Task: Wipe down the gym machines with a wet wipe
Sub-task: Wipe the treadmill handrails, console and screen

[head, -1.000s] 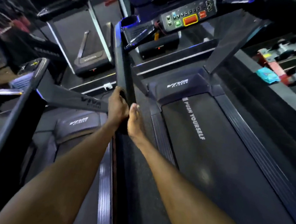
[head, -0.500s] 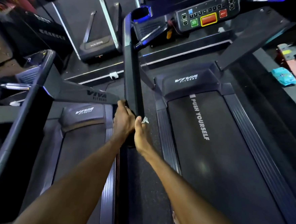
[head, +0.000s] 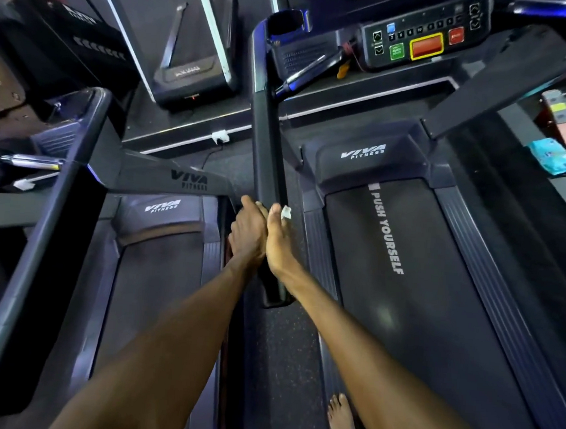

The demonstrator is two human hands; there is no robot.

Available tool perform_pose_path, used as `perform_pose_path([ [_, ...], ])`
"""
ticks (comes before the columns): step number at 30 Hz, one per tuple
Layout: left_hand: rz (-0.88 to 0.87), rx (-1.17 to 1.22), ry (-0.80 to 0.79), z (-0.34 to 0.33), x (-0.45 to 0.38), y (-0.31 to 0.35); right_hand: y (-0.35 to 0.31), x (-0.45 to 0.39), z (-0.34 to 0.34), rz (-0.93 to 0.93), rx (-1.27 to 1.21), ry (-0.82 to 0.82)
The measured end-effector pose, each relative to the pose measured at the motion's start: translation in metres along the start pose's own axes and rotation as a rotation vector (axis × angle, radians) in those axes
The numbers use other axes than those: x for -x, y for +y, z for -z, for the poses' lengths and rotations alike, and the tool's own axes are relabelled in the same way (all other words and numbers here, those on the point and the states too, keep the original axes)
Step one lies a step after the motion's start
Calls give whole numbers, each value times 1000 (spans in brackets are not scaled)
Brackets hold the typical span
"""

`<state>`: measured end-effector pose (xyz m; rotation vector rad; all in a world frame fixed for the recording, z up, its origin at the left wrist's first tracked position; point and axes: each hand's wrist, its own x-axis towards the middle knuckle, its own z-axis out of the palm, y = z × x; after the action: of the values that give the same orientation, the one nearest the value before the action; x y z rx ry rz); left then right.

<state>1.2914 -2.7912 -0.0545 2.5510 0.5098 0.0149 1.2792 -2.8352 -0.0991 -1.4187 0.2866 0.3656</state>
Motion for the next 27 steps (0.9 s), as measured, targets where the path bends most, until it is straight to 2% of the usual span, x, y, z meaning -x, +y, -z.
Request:
perform_pose_path([
  [2, 4, 10, -11, 0, 0, 1, -11, -26, -3, 23, -15, -2],
  [5, 6, 9, 23, 1, 4, 5, -39, -18, 14, 2, 8, -12],
  [9, 47, 11, 12, 2, 4, 9, -2, 7, 19, -13, 18, -71],
  [11, 121, 28, -47, 3, -10, 8, 11, -6, 10, 52, 73, -126],
  [14, 159, 55, -132, -5, -38, 2, -6, -52, -3, 72, 89, -51],
  [18, 274, 127, -92, -9, -44, 11, -39, -52, 14, 25, 74, -10],
  [20, 325, 177, -68, -8, -46, 19, -18, -44, 15, -10, 53, -2],
  [23, 312, 282, -93, -11, -54, 16, 5, -50, -3, -1, 133, -105],
  [27, 308, 363, -121, -10, -63, 23, -58, -79, -1, 16, 138, -53],
])
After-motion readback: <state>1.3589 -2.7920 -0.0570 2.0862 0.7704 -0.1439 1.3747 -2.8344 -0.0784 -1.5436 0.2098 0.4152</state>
